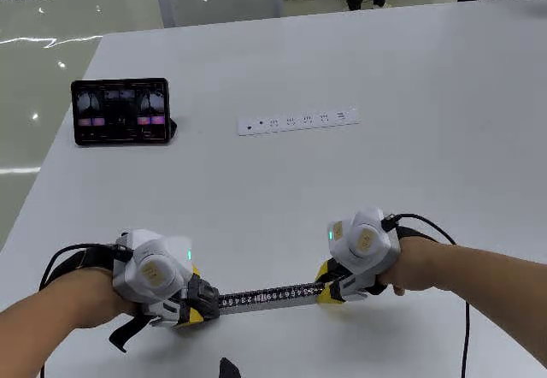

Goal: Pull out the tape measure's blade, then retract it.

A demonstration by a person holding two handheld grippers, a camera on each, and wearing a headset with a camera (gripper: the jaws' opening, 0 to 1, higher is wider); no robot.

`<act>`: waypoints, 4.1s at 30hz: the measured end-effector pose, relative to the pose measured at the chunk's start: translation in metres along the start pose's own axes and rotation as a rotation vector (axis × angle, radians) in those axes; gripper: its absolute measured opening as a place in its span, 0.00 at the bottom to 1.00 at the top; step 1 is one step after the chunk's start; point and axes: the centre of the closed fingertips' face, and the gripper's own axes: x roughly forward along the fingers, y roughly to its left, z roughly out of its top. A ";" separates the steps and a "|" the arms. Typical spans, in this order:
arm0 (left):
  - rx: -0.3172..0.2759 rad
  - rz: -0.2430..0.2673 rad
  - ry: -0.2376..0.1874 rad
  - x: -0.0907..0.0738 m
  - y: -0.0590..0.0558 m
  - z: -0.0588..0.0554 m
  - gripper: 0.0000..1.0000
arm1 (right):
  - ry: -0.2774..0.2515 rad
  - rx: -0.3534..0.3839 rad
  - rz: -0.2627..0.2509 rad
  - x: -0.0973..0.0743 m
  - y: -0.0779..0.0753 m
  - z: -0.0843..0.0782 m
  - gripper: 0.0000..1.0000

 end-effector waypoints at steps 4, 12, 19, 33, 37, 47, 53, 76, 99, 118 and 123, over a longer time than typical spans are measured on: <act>0.000 0.000 0.000 0.000 0.000 0.000 0.34 | 0.001 0.000 0.000 -0.002 0.000 -0.001 0.10; 0.000 0.005 0.000 -0.001 0.000 0.000 0.34 | 0.000 0.001 -0.001 -0.005 -0.001 -0.004 0.10; 0.001 0.009 0.000 0.000 0.000 0.001 0.34 | -0.003 0.009 -0.003 -0.009 -0.001 -0.010 0.10; -0.001 0.010 0.003 0.001 0.000 0.001 0.34 | 0.002 0.037 0.005 -0.016 -0.004 -0.019 0.10; 0.004 0.012 0.007 0.001 -0.001 0.001 0.34 | 0.003 0.038 0.001 -0.017 -0.003 -0.021 0.10; 0.007 0.011 0.007 0.001 -0.001 0.001 0.34 | 0.007 0.043 -0.008 -0.022 -0.003 -0.029 0.10; 0.010 0.013 0.012 0.001 -0.001 0.001 0.34 | 0.002 0.048 -0.010 -0.024 -0.003 -0.032 0.10; 0.007 0.016 -0.010 0.000 -0.001 0.001 0.34 | 0.011 0.060 -0.017 -0.031 -0.004 -0.042 0.10; 0.010 0.016 -0.009 0.001 -0.001 0.002 0.34 | 0.010 0.081 -0.022 -0.039 -0.005 -0.053 0.10; 0.009 0.018 -0.010 0.000 0.000 0.002 0.34 | 0.013 0.093 -0.030 -0.042 -0.006 -0.055 0.10; 0.005 0.025 -0.014 0.001 0.001 0.002 0.34 | 0.009 0.115 -0.039 -0.042 -0.006 -0.055 0.11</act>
